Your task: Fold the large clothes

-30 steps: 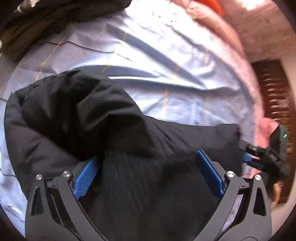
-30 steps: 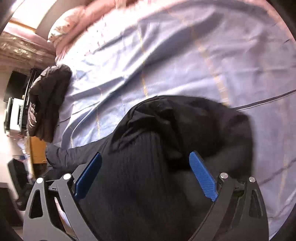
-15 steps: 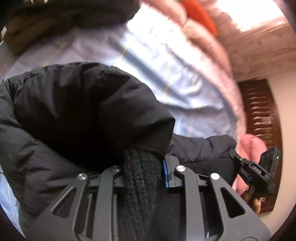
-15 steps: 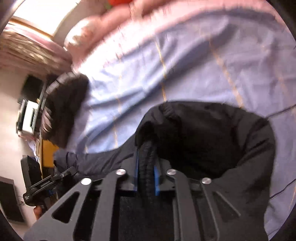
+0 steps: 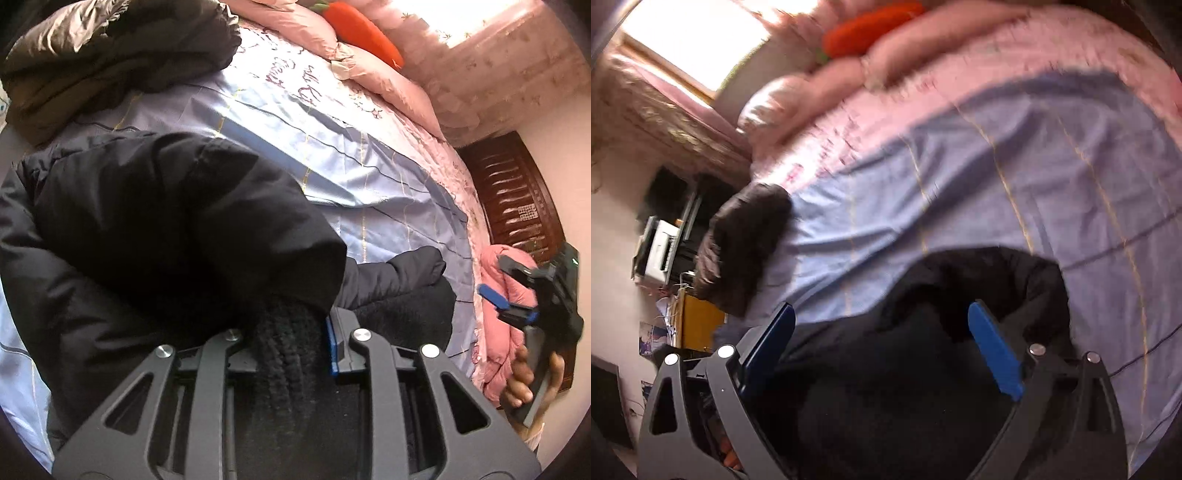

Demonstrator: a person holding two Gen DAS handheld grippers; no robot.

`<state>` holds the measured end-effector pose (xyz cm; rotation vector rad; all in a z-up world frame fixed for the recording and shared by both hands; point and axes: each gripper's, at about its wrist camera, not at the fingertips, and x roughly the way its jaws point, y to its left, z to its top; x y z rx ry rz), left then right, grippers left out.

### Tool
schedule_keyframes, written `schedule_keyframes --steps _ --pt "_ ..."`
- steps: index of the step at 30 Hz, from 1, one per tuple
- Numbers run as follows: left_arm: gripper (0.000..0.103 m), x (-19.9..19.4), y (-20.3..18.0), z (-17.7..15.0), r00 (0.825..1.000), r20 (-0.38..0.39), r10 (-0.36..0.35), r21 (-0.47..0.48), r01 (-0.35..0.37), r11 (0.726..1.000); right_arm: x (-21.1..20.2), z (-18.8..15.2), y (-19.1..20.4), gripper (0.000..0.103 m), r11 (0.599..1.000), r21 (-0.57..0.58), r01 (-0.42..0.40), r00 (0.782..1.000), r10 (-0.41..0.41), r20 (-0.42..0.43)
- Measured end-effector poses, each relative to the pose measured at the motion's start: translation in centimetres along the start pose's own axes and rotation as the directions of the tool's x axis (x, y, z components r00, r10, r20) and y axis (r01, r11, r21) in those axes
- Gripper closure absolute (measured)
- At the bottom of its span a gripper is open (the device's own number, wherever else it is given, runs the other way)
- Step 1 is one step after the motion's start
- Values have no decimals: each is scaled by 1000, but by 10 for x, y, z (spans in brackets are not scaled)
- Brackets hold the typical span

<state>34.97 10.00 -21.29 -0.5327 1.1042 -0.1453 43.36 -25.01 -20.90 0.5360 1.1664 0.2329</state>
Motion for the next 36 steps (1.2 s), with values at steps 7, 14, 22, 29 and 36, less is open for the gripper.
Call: schedule_keyframes --steps 7,14,22,29,36 --pt "75 12 -8 1 997 -19 71 41 -70 997 105 4 -11 41 983 99 152 958 -122 -260" --pt "89 15 7 9 1000 1 26 -24 -26 999 91 -11 -8 85 993 91 78 989 -66 -132" --pt "88 -67 -18 -12 977 190 -95 67 83 994 -38 -40 27 87 974 -152 -169 970 192 151" --pt "86 -118 -22 -96 978 167 -123 129 102 986 -103 -134 11 88 925 -313 -216 956 265 123" --pt "85 -135 -4 -198 986 104 -132 83 124 989 -134 -230 -23 88 931 -282 -231 964 259 65"
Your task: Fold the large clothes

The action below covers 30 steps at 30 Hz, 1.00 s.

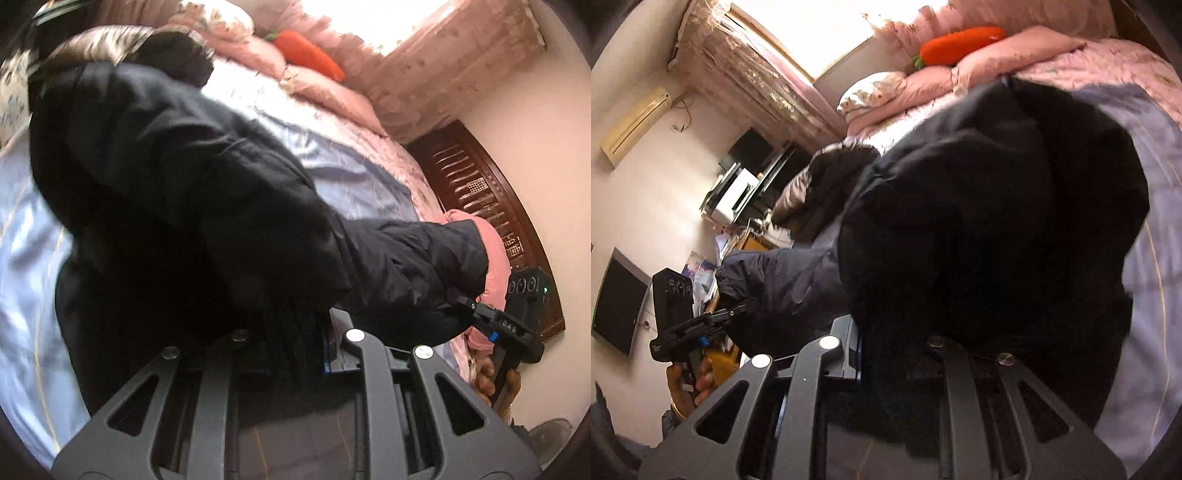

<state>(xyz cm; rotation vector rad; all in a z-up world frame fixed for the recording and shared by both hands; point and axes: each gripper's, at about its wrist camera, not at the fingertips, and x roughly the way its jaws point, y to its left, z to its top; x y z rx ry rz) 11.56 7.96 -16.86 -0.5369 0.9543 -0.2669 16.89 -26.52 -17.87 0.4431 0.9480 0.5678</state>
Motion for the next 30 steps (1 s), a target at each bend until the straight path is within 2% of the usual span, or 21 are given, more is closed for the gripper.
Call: schedule_keyframes --steps 5,9,11,13,15,16,17,18,20,21,22,23,25,26,27,28,29,30 --pt "85 -3 28 -67 999 -41 9 -114 -14 993 -7 -75 4 88 998 36 47 993 -43 -109" --pt "78 18 58 -119 989 -144 34 -230 -66 971 7 -128 -14 88 985 154 82 974 -47 -221" --pt "77 33 70 -133 976 -217 31 -289 -95 953 17 -148 -25 88 971 208 118 962 -60 -267" --pt "77 38 74 -136 969 -246 31 -300 -106 948 24 -160 -35 88 954 264 141 952 -57 -302" --pt "74 25 63 -131 978 -202 53 -248 -104 963 18 -159 -33 80 952 267 147 956 -67 -284" --pt "70 15 55 -130 981 -177 81 -205 -118 972 9 -156 -29 62 953 252 166 958 -96 -269" --pt "61 2 44 -130 981 -141 133 -141 -153 978 -1 -153 -26 42 949 236 208 955 -144 -261" --pt "48 -8 36 -130 977 -112 180 -98 -191 977 -10 -152 -23 39 945 233 228 954 -168 -250" --pt "44 -39 25 -132 972 -32 233 -35 -234 971 -36 -150 -19 36 928 218 304 939 -253 -231" --pt "47 -55 23 -128 966 8 258 -16 -258 966 -57 -146 -17 36 899 202 389 913 -347 -213" --pt "50 -71 21 -121 957 59 283 -2 -284 959 -75 -142 -14 36 878 204 432 899 -403 -172" --pt "54 -87 19 -114 948 108 299 6 -302 953 -97 -134 -7 36 865 208 456 890 -447 -94" --pt "54 -123 10 -98 933 209 292 20 -302 953 -126 -113 15 36 881 174 441 888 -456 59" --pt "54 -134 3 -86 929 248 274 36 -292 956 -136 -100 34 36 896 116 429 886 -442 142" --pt "53 -139 -12 -70 921 289 259 65 -289 955 -135 -88 50 36 898 65 436 879 -440 182" --pt "52 -140 -21 -48 904 329 272 101 -320 942 -128 -72 71 35 892 -5 453 873 -442 208" --pt "49 -137 -26 -32 895 344 286 127 -346 930 -116 -56 86 35 889 -70 453 878 -430 211" --pt "49 -122 -32 -11 899 329 288 152 -351 924 -106 -46 88 35 890 -107 443 886 -416 206"
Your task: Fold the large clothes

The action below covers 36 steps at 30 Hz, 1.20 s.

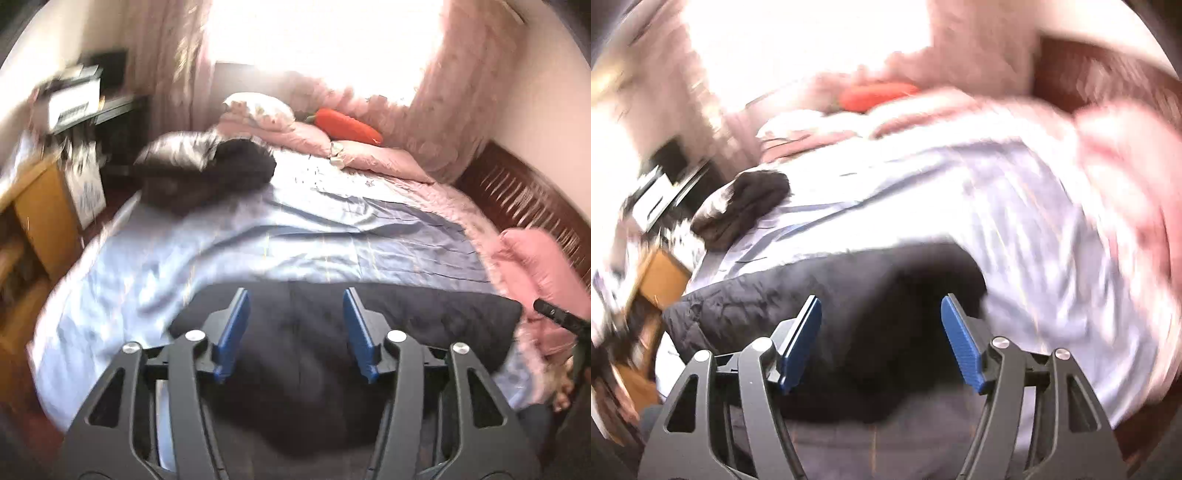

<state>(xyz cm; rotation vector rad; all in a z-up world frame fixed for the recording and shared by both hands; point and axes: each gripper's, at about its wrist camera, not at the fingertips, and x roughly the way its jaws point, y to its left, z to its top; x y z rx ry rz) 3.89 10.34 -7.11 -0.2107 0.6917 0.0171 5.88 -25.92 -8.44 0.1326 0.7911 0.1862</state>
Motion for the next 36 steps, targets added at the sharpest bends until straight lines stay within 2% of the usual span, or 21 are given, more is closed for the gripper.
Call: schedule_keyframes --steps 1,2,4,5,7,9,13,16,18,19,20,22,24,25,27,29,31,33,34,36 --pt "49 16 -3 7 1000 -27 -16 -12 15 1000 16 9 12 35 999 -32 -12 1000 11 -21" --pt "50 38 -5 11 996 -83 -37 -43 34 998 42 15 23 35 998 -53 -18 996 14 -85" --pt "60 72 1 4 978 -198 -62 -119 39 992 84 24 18 35 999 -34 -19 980 12 -199" --pt "65 89 10 -6 964 -261 -55 -157 14 987 103 14 16 35 999 -40 13 966 -23 -258" --pt "68 106 38 -36 932 -359 -46 -256 -51 965 114 -7 7 35 994 -61 89 954 -103 -282" --pt "69 110 58 -65 912 -407 -55 -309 -81 948 119 -33 -5 35 993 -30 113 936 -117 -331" --pt "70 113 54 -106 870 -492 -23 -248 -115 962 129 -87 -18 32 992 7 122 898 -108 -426" --pt "70 122 44 -132 837 -547 9 -200 -140 970 144 -107 -16 28 989 9 149 871 -127 -475" --pt "70 130 42 -140 816 -578 -3 -204 -141 969 163 -116 -17 25 986 0 169 850 -145 -506" --pt "70 130 46 -141 811 -585 -15 -218 -138 966 171 -120 -18 23 984 -10 179 841 -158 -517" --pt "70 132 50 -143 807 -589 -30 -238 -138 961 179 -123 -17 20 982 -26 190 832 -175 -527" --pt "71 134 54 -143 810 -585 -47 -267 -137 954 188 -122 -18 19 979 -44 197 829 -190 -526" --pt "73 123 59 -140 834 -548 -64 -300 -125 946 186 -118 -16 19 979 -55 195 839 -195 -508" --pt "73 116 59 -139 844 -533 -66 -306 -120 944 181 -115 -17 19 981 -46 188 849 -186 -495" --pt "68 89 57 -135 880 -473 -47 -299 -110 948 156 -110 -18 19 983 -9 183 874 -167 -457" --pt "67 70 51 -136 898 -437 -42 -286 -95 954 120 -107 -12 19 989 23 144 911 -123 -393" --pt "67 62 43 -140 889 -447 -97 -312 -54 949 100 -107 -1 19 996 35 84 926 -65 -371" --pt "67 59 27 -145 873 -465 -150 -316 -6 949 96 -107 7 19 998 41 41 923 -22 -383" --pt "67 61 14 -150 862 -481 -160 -278 22 960 97 -109 16 19 999 37 11 918 5 -397" --pt "66 65 -1 -156 857 -497 -140 -216 34 976 107 -112 31 19 1000 -12 -5 909 0 -417"
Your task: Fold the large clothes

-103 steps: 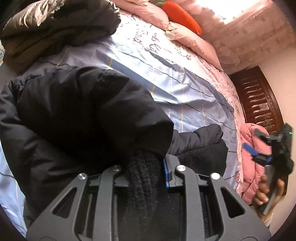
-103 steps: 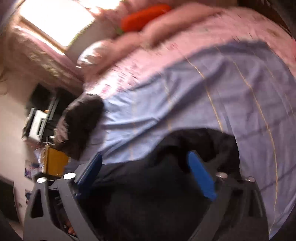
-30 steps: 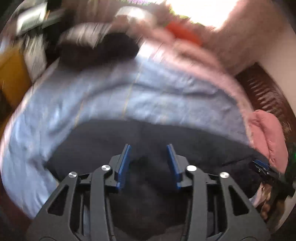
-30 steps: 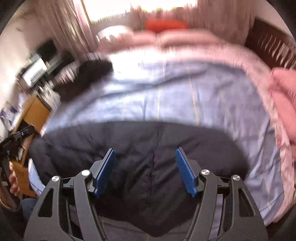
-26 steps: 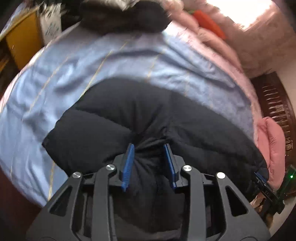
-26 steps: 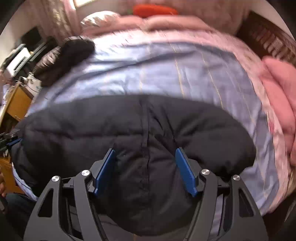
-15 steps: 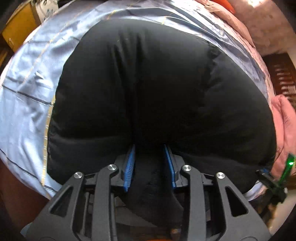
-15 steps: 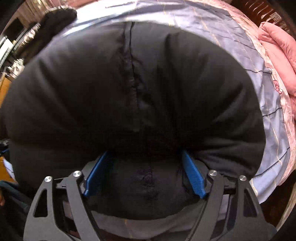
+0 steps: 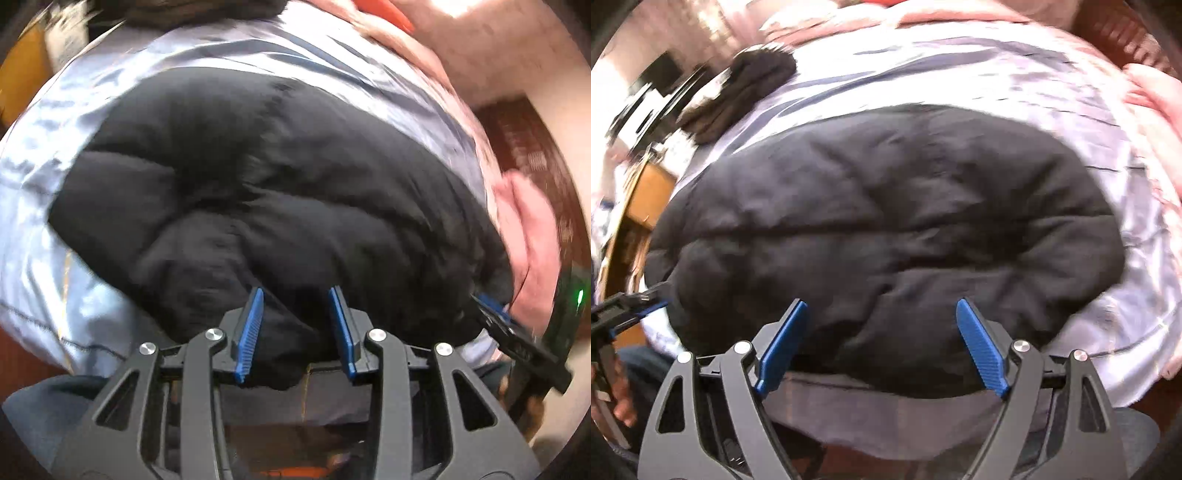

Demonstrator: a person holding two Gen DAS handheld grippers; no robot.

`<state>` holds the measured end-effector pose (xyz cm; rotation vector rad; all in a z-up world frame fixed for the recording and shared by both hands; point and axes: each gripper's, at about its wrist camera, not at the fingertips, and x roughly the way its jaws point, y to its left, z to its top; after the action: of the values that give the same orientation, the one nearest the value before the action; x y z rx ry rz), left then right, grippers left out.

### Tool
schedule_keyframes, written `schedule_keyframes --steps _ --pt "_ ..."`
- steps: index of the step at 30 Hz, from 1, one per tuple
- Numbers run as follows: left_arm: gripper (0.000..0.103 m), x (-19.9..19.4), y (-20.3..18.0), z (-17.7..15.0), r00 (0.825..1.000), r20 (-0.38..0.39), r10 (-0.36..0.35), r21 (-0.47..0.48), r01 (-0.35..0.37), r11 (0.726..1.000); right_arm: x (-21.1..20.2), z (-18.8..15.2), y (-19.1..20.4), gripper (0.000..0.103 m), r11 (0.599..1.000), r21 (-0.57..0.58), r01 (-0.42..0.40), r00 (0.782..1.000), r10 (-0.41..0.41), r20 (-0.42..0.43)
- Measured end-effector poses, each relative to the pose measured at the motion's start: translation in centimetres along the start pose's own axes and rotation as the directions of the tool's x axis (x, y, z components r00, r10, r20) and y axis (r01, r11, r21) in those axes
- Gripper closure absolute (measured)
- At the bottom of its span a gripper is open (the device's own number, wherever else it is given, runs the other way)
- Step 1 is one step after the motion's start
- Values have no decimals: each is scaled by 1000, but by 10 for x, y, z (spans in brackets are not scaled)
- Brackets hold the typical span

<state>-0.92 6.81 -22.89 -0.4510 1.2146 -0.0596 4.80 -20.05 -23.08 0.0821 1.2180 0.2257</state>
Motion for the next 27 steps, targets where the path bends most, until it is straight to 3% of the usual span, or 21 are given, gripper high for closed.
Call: schedule_keyframes --steps 3,8,10,13,14,17,20,21,23,25,27 --pt "63 23 3 -2 996 -45 76 5 -76 997 29 2 8 19 995 -38 94 995 -96 -36" --pt "62 75 27 -8 981 -156 112 -39 -119 992 70 -8 14 1 985 -80 152 981 -160 -110" --pt "63 79 27 -8 980 -163 112 -48 -121 992 77 -12 19 1 976 -115 184 974 -197 -113" --pt "65 58 28 -8 987 -132 89 -57 -97 994 58 -10 16 3 985 -94 144 985 -152 -86" --pt "65 46 28 -7 990 -110 88 -49 -94 994 43 -8 14 8 990 -78 113 991 -119 -67" --pt "60 0 18 0 995 19 96 10 -96 995 -8 5 0 10 998 -37 42 999 -41 32" --pt "47 -37 17 20 986 142 88 26 -92 995 -47 30 -24 10 996 18 86 983 -88 161" --pt "47 -41 22 30 977 172 128 20 -133 991 -50 39 -35 10 991 44 124 976 -130 173" --pt "48 -36 32 41 966 166 198 -27 -196 980 -41 50 -54 12 984 95 154 975 -166 144" --pt "57 -20 61 49 970 113 213 -122 -199 972 -17 55 -87 20 972 199 127 990 -138 43" --pt "67 -6 82 50 977 71 203 -198 -185 962 -1 53 -106 22 964 246 97 995 -99 -4"
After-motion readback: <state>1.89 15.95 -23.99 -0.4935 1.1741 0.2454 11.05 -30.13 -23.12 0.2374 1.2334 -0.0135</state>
